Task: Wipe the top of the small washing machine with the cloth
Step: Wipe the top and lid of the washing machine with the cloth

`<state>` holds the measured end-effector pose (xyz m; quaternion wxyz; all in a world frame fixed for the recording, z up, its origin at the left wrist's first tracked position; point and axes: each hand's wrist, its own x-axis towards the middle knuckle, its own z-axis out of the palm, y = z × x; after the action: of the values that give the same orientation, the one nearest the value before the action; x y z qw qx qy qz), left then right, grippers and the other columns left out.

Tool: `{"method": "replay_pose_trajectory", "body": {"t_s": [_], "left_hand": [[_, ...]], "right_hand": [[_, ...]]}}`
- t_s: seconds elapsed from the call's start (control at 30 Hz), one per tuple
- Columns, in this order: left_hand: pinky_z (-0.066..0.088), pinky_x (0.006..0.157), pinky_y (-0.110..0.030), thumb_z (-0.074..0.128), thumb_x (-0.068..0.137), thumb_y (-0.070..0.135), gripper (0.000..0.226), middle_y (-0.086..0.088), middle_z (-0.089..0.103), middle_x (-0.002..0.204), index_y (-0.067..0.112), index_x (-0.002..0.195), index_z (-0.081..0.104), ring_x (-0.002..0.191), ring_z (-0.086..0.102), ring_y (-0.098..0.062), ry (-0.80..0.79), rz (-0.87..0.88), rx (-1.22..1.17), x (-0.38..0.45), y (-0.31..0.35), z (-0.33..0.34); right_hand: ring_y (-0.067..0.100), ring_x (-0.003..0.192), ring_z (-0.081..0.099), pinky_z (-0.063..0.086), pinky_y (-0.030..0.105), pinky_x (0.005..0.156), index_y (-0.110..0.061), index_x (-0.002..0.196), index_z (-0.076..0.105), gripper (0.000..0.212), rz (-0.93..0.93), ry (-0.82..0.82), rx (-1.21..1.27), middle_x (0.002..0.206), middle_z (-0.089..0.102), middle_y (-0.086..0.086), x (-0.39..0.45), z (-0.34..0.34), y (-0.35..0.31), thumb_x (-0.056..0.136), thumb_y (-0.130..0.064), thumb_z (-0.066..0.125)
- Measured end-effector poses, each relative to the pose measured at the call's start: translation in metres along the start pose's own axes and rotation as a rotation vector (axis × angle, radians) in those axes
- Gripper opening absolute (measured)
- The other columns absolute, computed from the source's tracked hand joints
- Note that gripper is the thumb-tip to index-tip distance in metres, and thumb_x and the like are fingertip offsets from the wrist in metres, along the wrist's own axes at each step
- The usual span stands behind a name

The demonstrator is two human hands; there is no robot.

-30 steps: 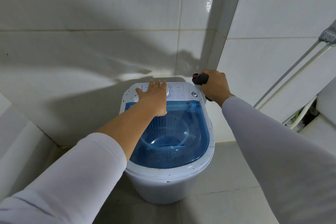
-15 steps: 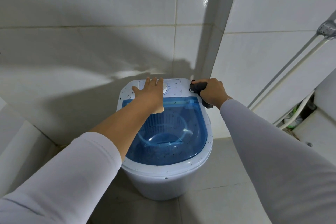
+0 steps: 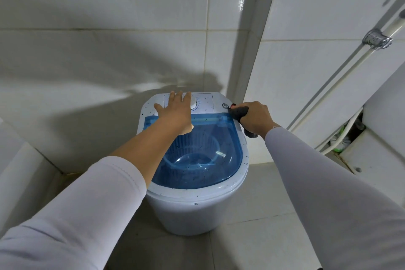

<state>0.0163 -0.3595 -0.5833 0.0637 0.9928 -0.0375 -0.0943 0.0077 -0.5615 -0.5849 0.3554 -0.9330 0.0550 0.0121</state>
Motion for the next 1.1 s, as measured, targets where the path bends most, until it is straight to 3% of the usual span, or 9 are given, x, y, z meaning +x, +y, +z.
{"method": "replay_pose_trajectory", "body": {"t_s": [0.1, 0.33, 0.43, 0.6, 0.77, 0.97, 1.1], "left_hand": [[0.007, 0.114, -0.063, 0.065, 0.089, 0.022, 0.098, -0.003, -0.011, 0.162, 0.02, 0.153, -0.01, 0.15, -0.013, -0.023, 0.041, -0.007, -0.008, -0.004, 0.001, 0.001], [0.005, 0.113, -0.064, 0.069, 0.085, 0.033, 0.103, -0.004, -0.013, 0.162, 0.017, 0.153, -0.006, 0.149, -0.016, -0.024, 0.135, -0.033, -0.045, -0.021, -0.002, 0.001], [0.004, 0.114, -0.063, 0.068, 0.085, 0.038, 0.104, -0.006, -0.016, 0.161, 0.017, 0.153, -0.007, 0.148, -0.018, -0.025, 0.104, -0.034, -0.048, -0.031, -0.001, 0.0], [0.005, 0.113, -0.064, 0.071, 0.081, 0.043, 0.108, -0.005, -0.016, 0.161, 0.018, 0.154, -0.003, 0.148, -0.018, -0.026, 0.048, -0.022, -0.015, -0.044, 0.001, -0.004], [0.006, 0.112, -0.066, 0.075, 0.078, 0.041, 0.112, -0.007, -0.015, 0.161, 0.019, 0.154, -0.004, 0.148, -0.018, -0.028, -0.007, -0.012, 0.05, -0.057, 0.0, -0.004], [0.004, 0.113, -0.066, 0.076, 0.077, 0.039, 0.116, -0.009, -0.018, 0.161, 0.019, 0.153, -0.009, 0.148, -0.02, -0.029, -0.013, -0.024, 0.07, -0.066, -0.002, 0.005], [0.004, 0.113, -0.066, 0.075, 0.078, 0.041, 0.115, -0.01, -0.016, 0.161, 0.019, 0.154, -0.008, 0.148, -0.019, -0.03, 0.017, -0.041, 0.06, -0.068, -0.004, 0.009]], "right_hand": [[0.029, 0.082, 0.059, 0.039, 0.014, 0.045, -0.02, 0.103, 0.071, 0.042, 0.009, -0.019, -0.02, 0.11, 0.066, 0.014, -0.008, -0.001, -0.003, 0.084, 0.004, 0.042], [0.024, 0.066, 0.054, 0.039, 0.017, 0.04, -0.019, 0.101, 0.071, 0.038, 0.036, -0.034, -0.032, 0.106, 0.067, 0.016, -0.033, -0.004, -0.006, 0.088, 0.0, 0.041], [0.034, 0.07, 0.058, 0.052, 0.032, 0.049, -0.014, 0.103, 0.07, 0.037, 0.027, -0.037, -0.01, 0.107, 0.067, 0.018, -0.047, -0.007, -0.009, 0.089, 0.001, 0.04], [0.026, 0.069, 0.052, 0.054, 0.032, 0.059, -0.014, 0.104, 0.07, 0.037, 0.042, -0.027, -0.011, 0.107, 0.066, 0.016, -0.061, -0.006, -0.007, 0.088, 0.001, 0.041], [0.034, 0.079, 0.061, 0.056, 0.035, 0.066, -0.018, 0.102, 0.072, 0.043, 0.038, -0.028, -0.04, 0.097, 0.065, 0.005, -0.073, -0.005, -0.001, 0.085, 0.005, 0.04], [0.021, 0.056, 0.051, 0.045, 0.021, 0.047, -0.015, 0.104, 0.072, 0.035, 0.039, -0.024, -0.033, 0.097, 0.068, 0.011, -0.088, -0.004, 0.002, 0.089, 0.0, 0.043], [0.023, 0.064, 0.056, 0.047, 0.023, 0.047, -0.015, 0.106, 0.071, 0.034, 0.034, -0.016, -0.054, 0.102, 0.069, 0.011, -0.098, -0.002, 0.006, 0.089, -0.001, 0.045]]}}
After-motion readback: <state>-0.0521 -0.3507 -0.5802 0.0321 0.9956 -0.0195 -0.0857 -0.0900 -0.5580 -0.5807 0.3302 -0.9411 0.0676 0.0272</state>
